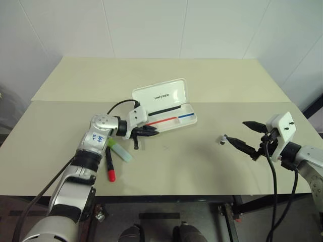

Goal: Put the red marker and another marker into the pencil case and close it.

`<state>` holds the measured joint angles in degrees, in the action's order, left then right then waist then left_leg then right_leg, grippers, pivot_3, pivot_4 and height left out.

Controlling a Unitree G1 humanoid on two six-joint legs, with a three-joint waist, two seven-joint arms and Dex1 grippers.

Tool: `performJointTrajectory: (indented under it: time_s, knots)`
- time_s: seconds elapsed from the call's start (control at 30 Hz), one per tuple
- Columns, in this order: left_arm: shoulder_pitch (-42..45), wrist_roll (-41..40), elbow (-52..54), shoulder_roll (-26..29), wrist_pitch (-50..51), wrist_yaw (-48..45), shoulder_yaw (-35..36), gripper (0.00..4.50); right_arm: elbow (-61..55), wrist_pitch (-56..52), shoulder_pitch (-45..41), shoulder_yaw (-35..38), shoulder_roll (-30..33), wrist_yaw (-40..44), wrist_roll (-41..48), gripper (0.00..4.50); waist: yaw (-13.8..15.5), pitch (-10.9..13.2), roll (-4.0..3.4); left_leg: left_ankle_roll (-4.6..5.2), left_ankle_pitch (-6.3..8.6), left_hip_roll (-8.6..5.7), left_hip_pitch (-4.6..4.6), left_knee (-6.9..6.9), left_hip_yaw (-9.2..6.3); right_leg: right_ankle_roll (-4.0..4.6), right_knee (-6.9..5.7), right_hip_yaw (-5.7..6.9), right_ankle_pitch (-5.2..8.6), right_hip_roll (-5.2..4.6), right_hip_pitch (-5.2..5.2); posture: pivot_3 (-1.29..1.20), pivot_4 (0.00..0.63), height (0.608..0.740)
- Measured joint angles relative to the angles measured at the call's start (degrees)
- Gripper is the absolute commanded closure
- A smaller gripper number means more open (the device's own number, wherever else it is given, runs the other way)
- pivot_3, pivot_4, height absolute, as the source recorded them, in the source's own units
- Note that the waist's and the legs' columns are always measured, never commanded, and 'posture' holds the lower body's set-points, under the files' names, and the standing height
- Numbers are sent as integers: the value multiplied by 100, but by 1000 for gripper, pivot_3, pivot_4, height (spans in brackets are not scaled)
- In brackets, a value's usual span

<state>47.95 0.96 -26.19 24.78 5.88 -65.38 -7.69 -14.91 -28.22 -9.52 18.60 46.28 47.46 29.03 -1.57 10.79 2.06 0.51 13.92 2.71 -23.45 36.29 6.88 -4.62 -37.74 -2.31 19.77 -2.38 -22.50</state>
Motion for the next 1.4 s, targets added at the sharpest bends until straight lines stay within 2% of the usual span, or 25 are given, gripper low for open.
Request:
performJointTrajectory:
  time_s: [0.23, 0.43, 0.63, 1.13, 1.23, 1.4]
  knots:
    - [-491, 24, 1224, 24, 476, 205, -358, 4454, -10, 210, 445, 35, 344, 891, 167, 0, 2, 0, 0, 10, 5, -2, 9, 11, -2, -3, -6, -24, -2, 1, 11, 0, 150, 740]
    - [-740, 180, 1683, 3, 615, 367, -806, 4454, -37, 88, 665, 404, 699, 1513, 566, 0, -3, 0, 0, 11, 5, -2, 16, 10, -2, -4, -4, -27, -3, 1, 16, 0, 150, 740]
    - [-858, 376, 1728, 10, 608, 411, -1210, 4454, -28, 79, 669, 435, 730, 1492, 560, 0, -1, 0, 0, 9, 4, -1, 16, 9, -2, -3, -5, -29, -2, 2, 14, 0, 150, 740]
    - [-945, 410, 1865, -4, 406, 432, -1592, 4454, -165, 74, 1013, 634, 727, 1198, 561, 0, -1, 0, -1, 11, 5, -2, 15, 9, -2, -3, -3, -29, -2, -1, 15, 0, 150, 740]
    - [-960, 416, 1865, 1, 376, 436, -1594, 3698, -186, 74, 1037, 655, 725, 1173, 562, 0, -2, 0, -1, 11, 5, -2, 16, 10, -3, -3, -4, -30, -2, -1, 16, 0, 150, 740]
    - [-965, 412, 1899, 1, 449, 419, -1594, 2056, -207, 75, 1037, 655, 724, 1145, 561, 0, 0, 0, -1, 11, 5, -3, 16, 10, -3, -3, -4, -29, -2, -1, 17, 0, 150, 740]
